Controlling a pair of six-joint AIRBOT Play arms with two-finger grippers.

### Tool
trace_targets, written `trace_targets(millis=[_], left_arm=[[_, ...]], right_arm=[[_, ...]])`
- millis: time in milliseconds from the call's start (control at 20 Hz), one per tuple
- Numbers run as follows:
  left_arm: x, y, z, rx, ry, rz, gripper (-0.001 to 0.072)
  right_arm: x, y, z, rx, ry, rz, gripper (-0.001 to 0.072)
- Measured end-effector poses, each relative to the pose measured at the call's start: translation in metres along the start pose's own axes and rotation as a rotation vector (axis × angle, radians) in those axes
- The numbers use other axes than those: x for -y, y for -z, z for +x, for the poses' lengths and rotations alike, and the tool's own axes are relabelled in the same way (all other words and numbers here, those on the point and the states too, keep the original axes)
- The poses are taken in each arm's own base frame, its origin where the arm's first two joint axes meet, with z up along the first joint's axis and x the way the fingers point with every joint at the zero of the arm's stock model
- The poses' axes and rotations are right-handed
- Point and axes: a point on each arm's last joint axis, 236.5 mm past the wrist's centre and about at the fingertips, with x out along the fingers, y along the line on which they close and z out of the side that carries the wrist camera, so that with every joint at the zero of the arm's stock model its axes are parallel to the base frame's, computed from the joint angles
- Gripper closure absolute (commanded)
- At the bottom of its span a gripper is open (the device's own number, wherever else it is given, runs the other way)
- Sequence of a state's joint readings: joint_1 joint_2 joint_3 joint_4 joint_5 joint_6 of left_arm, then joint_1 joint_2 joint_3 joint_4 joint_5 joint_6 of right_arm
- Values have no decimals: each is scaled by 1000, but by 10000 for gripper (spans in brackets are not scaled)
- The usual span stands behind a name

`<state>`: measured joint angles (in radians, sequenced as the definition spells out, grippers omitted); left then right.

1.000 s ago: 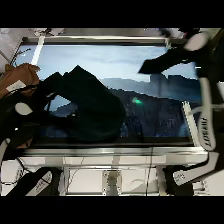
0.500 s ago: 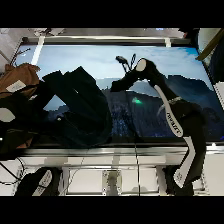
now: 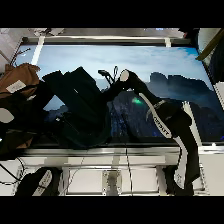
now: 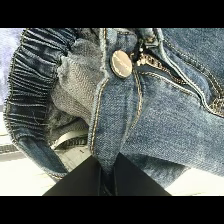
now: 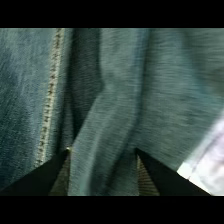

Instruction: Fold the clothes and pants, and hang the long-sleeved shirts on hangers.

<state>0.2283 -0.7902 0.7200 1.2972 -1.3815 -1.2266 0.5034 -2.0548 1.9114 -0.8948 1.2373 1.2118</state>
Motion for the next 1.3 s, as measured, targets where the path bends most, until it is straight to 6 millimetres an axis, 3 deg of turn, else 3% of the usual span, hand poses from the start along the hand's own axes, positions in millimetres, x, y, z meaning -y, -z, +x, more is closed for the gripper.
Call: trace_targets(millis=[100, 200, 300, 400, 450, 550, 650, 800, 900, 1000, 1100, 1200, 1300], left_arm=[[0, 0, 0, 1, -1, 0, 683], [-1, -2, 0, 7, -3, 0, 683], [-4, -6, -1, 26, -12, -6, 683], [-12, -13, -2, 64, -31, -39, 683], [-17, -18, -4, 87, -43, -62, 684], [-31, -25, -9, 137, -68, -116, 684], [-41, -29, -15, 175, -87, -162, 683], [-47, -33, -26, 235, -97, -205, 683], [-47, -34, -34, 265, -102, -216, 683], [-50, -30, -38, 270, -125, -213, 683], [-60, -24, -41, 256, -176, -207, 683], [-51, -24, -41, 259, -137, -211, 683], [-52, -21, -41, 249, -143, -212, 683]], right_arm=[[-3, 0, 6, 1, 0, -15, 675], [0, -9, 0, 26, 13, -30, 689], [9, -25, -25, 67, 44, -50, 689], [25, -39, -74, 115, 101, -55, 690], [31, -42, -108, 142, 136, -53, 689], [46, -35, -184, 183, 230, -38, 689], [47, -18, -264, 234, 327, -16, 689], [20, 26, -363, 301, 428, 28, 689], [-7, 55, -405, 336, 479, 67, 689], [-31, 79, -431, 367, 518, 100, 641], [-36, 101, -441, 363, 558, 160, 328], [-47, 113, -429, 330, 508, 176, 306], [-28, 128, -418, 273, 525, 245, 306]])
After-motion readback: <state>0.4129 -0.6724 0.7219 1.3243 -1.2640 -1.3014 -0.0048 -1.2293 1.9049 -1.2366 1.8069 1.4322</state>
